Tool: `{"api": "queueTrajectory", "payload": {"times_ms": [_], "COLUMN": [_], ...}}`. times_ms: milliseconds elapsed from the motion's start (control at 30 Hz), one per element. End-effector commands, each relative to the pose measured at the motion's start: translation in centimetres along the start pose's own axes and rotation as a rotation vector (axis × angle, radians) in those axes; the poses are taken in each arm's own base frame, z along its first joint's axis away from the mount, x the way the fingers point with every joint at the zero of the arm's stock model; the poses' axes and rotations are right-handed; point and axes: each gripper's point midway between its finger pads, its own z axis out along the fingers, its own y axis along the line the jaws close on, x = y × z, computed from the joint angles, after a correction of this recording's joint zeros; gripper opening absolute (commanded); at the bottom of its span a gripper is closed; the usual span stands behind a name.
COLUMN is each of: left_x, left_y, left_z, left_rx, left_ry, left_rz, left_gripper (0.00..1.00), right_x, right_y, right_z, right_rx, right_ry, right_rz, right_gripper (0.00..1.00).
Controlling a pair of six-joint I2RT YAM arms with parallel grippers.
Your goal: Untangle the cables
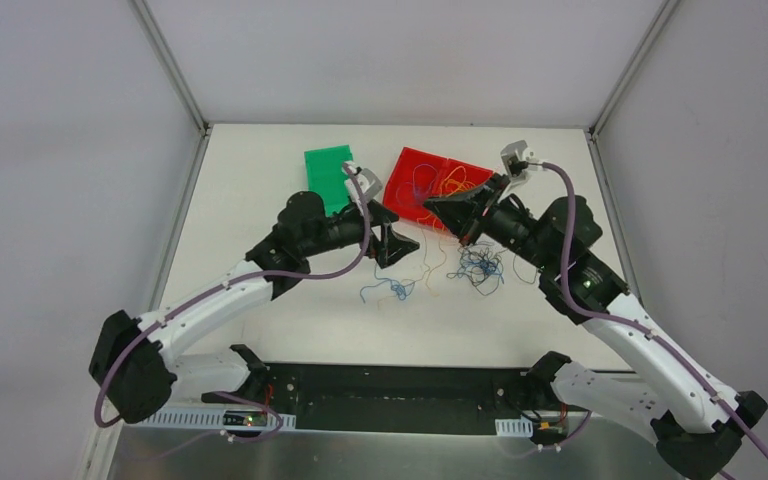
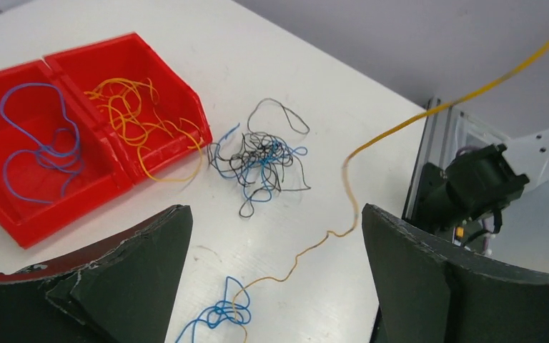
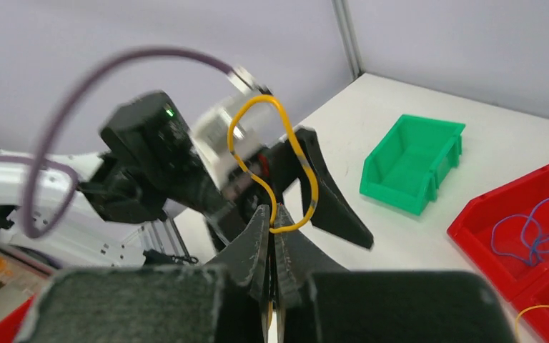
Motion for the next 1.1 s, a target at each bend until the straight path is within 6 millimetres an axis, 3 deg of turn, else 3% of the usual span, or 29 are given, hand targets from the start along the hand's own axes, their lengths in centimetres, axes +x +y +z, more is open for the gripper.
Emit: {"api": "queueTrajectory", "payload": {"times_ms": [0, 167, 367, 633, 1067], "left_x": [1.2, 4.7, 5.6, 5.2, 9.8], "left_y": [-0.9, -0.1, -0.5, -0.8, 0.0], "left_z": [2.2, 3.8, 4.1, 3.2, 6.5], "left_rx": [0.145, 0.185, 0.227, 0.230, 0.286], "left_ry": [0.007, 0.060, 0.086, 0.065, 0.186], "left_rz": [0.052, 0.058, 0.051, 0.075, 0.013], "left_gripper": [0.89, 0.82, 0.75, 0.79, 0.72], "right_x": [-5.4, -9.5, -12.6, -13.0, -14.4], "right_y": [0.8, 1.3, 1.9, 0.8, 1.5], "right_z": [-0.7, -1.3, -2.1, -2.3, -2.5], "right_rx": [0.050, 0.097, 0.134, 0.201, 0.182], "right_ry": [-0.127, -0.206, -0.241, -0.246, -0.274], "right_rz": [0.019, 0.028, 0.018, -0.006, 0.006], "right_gripper": [0.00, 0.00, 0.00, 0.00, 0.00]}}
